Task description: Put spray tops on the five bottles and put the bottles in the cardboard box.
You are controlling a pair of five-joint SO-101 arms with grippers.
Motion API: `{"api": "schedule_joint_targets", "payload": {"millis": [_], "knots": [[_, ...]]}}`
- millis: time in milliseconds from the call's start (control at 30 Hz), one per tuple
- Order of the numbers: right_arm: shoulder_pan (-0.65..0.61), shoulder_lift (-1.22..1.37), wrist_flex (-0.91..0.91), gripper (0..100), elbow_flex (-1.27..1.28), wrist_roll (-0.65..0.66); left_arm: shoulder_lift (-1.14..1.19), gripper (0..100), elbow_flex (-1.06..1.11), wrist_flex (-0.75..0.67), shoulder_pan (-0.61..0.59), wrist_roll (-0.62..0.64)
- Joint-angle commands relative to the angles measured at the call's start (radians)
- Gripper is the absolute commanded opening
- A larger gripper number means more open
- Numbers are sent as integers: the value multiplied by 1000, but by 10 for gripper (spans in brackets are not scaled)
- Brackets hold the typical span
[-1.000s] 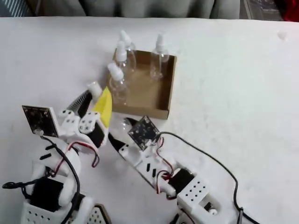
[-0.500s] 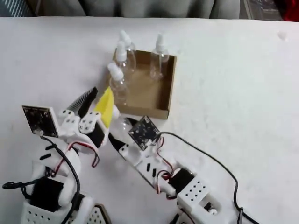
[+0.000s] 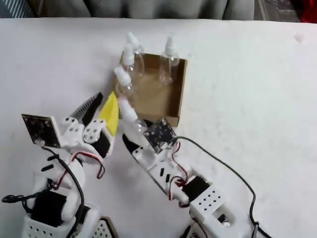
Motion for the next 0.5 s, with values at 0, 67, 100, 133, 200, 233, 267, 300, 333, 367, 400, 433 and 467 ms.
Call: {"api": "schedule_joint_targets", "payload": {"millis": [0, 67, 100, 133, 200, 233, 267, 300, 333, 367, 400, 433, 467], "knots": [[82, -38, -8, 16, -84, -14, -33, 98, -44, 17, 5, -2], [120, -82, -4, 16, -86, -74, -36, 98, -46, 21, 13, -2], [136, -108, -2, 16, -84, -98, -36, 98, -46, 21, 13, -2], [148, -134, -1, 16, -80, -117, -36, 97, -46, 21, 13, -2], [170, -186, 1, 16, -71, -141, -35, 80, -44, 21, 13, -2], [182, -211, 7, 16, -66, -147, -35, 50, -44, 20, 13, -2], [191, -234, 13, 16, -61, -158, -35, 17, -44, 18, 16, -3], [200, -255, 19, 16, -58, -169, -35, 20, -44, 20, 28, -5], [211, -272, 27, 16, -58, -180, -35, 32, -43, 21, 51, -6], [225, -288, 31, 16, -58, -195, -35, 24, -41, 25, 73, -8], [236, -302, 35, 16, -58, -210, -35, 20, -41, 38, 97, -8], [249, -312, 35, 16, -58, -224, -35, 22, -41, 54, 124, -9], [265, -317, 31, 16, -58, -238, -35, 24, -41, 66, 153, -20]]}}
